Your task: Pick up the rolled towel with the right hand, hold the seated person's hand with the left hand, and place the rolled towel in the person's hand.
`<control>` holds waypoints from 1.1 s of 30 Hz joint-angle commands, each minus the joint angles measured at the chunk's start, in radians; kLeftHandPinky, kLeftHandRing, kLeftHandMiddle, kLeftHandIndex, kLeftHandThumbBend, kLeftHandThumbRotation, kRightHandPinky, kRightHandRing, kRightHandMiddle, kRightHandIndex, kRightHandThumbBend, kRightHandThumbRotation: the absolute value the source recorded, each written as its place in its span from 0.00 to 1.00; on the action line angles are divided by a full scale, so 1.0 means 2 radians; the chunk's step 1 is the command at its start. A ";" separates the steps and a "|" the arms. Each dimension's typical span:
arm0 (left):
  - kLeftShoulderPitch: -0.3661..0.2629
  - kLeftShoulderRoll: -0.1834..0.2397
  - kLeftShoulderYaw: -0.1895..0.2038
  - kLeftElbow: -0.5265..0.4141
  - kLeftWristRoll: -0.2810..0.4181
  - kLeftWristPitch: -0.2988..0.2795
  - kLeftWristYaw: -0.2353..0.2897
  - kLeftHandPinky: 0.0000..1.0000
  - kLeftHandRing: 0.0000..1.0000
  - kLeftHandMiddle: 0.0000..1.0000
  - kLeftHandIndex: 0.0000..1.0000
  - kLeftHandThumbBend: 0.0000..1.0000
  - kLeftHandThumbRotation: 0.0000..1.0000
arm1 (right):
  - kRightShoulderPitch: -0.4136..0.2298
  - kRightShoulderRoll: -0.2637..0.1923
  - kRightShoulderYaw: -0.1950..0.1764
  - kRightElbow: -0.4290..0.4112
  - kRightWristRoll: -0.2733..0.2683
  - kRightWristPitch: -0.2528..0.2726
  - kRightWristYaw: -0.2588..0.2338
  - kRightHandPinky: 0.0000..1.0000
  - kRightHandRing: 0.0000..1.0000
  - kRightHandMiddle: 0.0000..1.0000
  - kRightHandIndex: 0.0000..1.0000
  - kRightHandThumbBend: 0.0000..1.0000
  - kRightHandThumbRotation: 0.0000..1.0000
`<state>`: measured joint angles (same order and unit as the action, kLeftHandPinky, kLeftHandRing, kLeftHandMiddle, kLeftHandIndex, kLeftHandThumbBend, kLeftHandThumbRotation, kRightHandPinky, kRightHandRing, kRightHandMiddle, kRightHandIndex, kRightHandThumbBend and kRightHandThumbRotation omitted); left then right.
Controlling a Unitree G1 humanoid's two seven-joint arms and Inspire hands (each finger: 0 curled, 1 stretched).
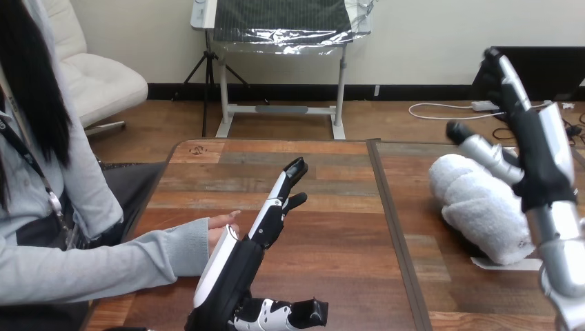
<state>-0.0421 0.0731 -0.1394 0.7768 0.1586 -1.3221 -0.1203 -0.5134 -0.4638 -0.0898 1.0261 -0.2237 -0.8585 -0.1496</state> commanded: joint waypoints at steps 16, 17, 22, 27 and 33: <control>-0.032 -0.001 -0.003 -0.016 -0.015 -0.003 0.001 0.92 1.00 1.00 1.00 1.00 0.73 | -0.117 -0.051 0.020 0.025 -0.037 0.132 -0.005 0.88 0.94 0.95 0.99 1.00 0.83; -0.032 -0.001 -0.003 -0.017 -0.016 -0.003 0.001 0.92 1.00 1.00 1.00 1.00 0.73 | -0.120 -0.052 0.022 0.028 -0.039 0.136 -0.006 0.88 0.94 0.95 0.99 1.00 0.83; -0.030 0.000 -0.007 -0.019 -0.025 0.000 -0.004 0.92 1.00 1.00 1.00 1.00 0.72 | -0.141 -0.058 0.030 0.050 -0.047 0.161 -0.002 0.87 0.94 0.95 0.99 1.00 0.79; -0.030 0.002 -0.009 -0.020 -0.031 -0.001 -0.009 0.93 1.00 1.00 1.00 1.00 0.72 | -0.161 -0.062 0.037 0.070 -0.053 0.190 0.003 0.87 0.93 0.95 0.98 1.00 0.76; -0.027 0.001 -0.007 -0.025 -0.032 0.000 -0.011 0.93 1.00 1.00 1.00 1.00 0.72 | -0.180 -0.064 0.044 0.093 -0.058 0.218 0.009 0.85 0.91 0.95 0.97 1.00 0.72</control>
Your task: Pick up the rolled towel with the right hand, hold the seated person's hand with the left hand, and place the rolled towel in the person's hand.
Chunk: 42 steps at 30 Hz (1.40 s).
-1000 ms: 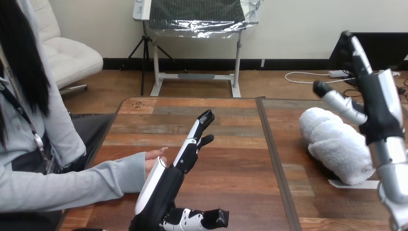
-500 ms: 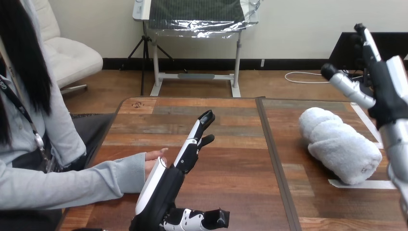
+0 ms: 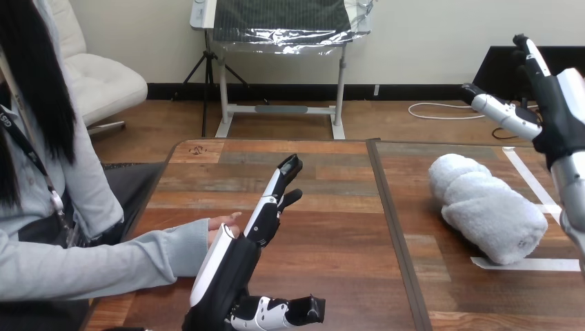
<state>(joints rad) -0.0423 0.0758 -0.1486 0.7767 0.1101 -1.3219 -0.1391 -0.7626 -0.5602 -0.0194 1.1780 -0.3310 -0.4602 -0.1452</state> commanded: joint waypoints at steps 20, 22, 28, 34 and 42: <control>-0.022 0.000 -0.011 -0.032 -0.029 -0.002 -0.016 0.92 1.00 1.00 1.00 1.00 0.72 | -0.086 -0.011 0.039 0.067 -0.029 0.117 0.030 0.68 0.84 0.89 0.94 1.00 0.61; -0.021 0.000 -0.007 -0.033 -0.022 -0.004 -0.014 0.93 1.00 1.00 1.00 1.00 0.72 | -0.086 -0.009 0.043 0.071 -0.033 0.126 0.032 0.69 0.84 0.89 0.94 1.00 0.61; -0.017 0.000 -0.007 -0.041 -0.020 0.000 -0.015 0.92 1.00 1.00 1.00 1.00 0.72 | -0.085 -0.005 0.051 0.077 -0.037 0.148 0.043 0.70 0.84 0.88 0.94 1.00 0.59; -0.012 0.000 -0.010 -0.049 -0.024 0.002 -0.017 0.92 1.00 1.00 1.00 1.00 0.72 | -0.080 -0.001 0.064 0.081 -0.047 0.161 0.049 0.71 0.84 0.88 0.94 1.00 0.61; -0.005 0.002 -0.012 -0.059 -0.025 0.005 -0.017 0.92 1.00 1.00 1.00 1.00 0.72 | -0.072 0.007 0.074 0.086 -0.055 0.180 0.056 0.55 0.69 0.73 0.94 1.00 0.63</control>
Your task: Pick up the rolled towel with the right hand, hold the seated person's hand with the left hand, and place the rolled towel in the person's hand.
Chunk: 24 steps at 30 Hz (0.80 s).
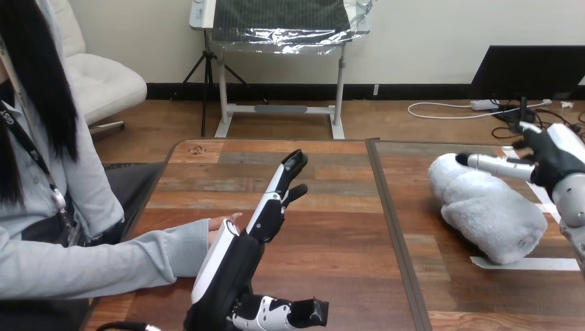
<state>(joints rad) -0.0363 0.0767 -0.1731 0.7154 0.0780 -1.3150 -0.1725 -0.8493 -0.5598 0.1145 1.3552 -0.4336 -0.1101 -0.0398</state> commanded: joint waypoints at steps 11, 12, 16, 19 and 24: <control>0.002 0.004 -0.006 -0.041 -0.015 0.004 -0.002 0.92 1.00 1.00 1.00 1.00 0.72 | -0.012 0.015 0.032 0.001 -0.022 0.021 0.009 0.42 0.58 0.64 0.94 1.00 0.66; 0.002 0.004 -0.007 -0.041 -0.016 0.003 -0.003 0.92 1.00 1.00 1.00 1.00 0.72 | -0.009 0.017 0.034 0.002 -0.024 0.024 0.009 0.44 0.59 0.65 0.94 1.00 0.66; 0.003 0.003 -0.010 -0.043 -0.020 -0.001 -0.004 0.92 1.00 1.00 1.00 1.00 0.72 | -0.003 0.022 0.038 0.003 -0.026 0.031 0.010 0.56 0.72 0.75 0.94 1.00 0.66; 0.004 0.003 -0.012 -0.044 -0.024 -0.002 -0.006 0.92 1.00 1.00 1.00 1.00 0.72 | 0.003 0.025 0.040 0.004 -0.025 0.032 0.013 0.61 0.76 0.78 0.94 1.00 0.66; 0.011 0.003 -0.006 -0.054 -0.015 0.001 -0.004 0.92 1.00 1.00 1.00 1.00 0.72 | 0.014 0.030 0.051 0.005 -0.032 0.032 0.013 0.65 0.79 0.81 0.94 0.99 0.65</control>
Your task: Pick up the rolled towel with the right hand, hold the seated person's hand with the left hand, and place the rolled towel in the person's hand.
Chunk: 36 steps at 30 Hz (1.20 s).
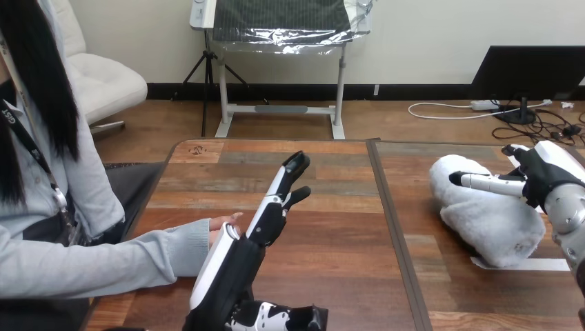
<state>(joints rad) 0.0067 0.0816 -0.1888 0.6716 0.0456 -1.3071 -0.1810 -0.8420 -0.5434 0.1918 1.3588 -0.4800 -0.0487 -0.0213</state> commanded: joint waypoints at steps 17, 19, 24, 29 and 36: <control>0.006 0.002 0.005 -0.051 0.008 -0.002 0.003 0.89 1.00 1.00 1.00 1.00 0.74 | 0.035 0.040 0.024 0.004 -0.010 0.007 0.008 0.70 0.83 0.86 0.94 0.92 0.67; 0.009 0.002 0.004 -0.055 0.007 0.000 0.003 0.89 1.00 1.00 1.00 1.00 0.74 | 0.038 0.043 0.026 0.004 -0.010 0.006 0.008 0.69 0.83 0.86 0.94 0.91 0.66; 0.011 0.003 0.001 -0.060 0.004 0.001 0.001 0.89 1.00 1.00 1.00 1.00 0.74 | 0.043 0.048 0.034 0.004 -0.016 0.004 0.010 0.69 0.84 0.87 0.94 0.89 0.66; 0.014 0.004 0.000 -0.063 0.004 0.001 0.001 0.89 1.00 1.00 1.00 1.00 0.74 | 0.049 0.053 0.043 0.004 -0.023 0.002 0.008 0.70 0.83 0.86 0.95 0.88 0.68; 0.019 0.005 -0.001 -0.073 0.004 0.004 0.000 0.90 1.00 1.00 1.00 1.00 0.74 | 0.055 0.061 0.052 0.005 -0.030 0.006 0.005 0.70 0.82 0.85 0.95 0.89 0.68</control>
<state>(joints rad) 0.0683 0.0859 -0.1873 0.5835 0.0661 -1.3028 -0.1800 -0.7641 -0.4961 0.2663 1.3587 -0.5208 -0.0321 -0.0328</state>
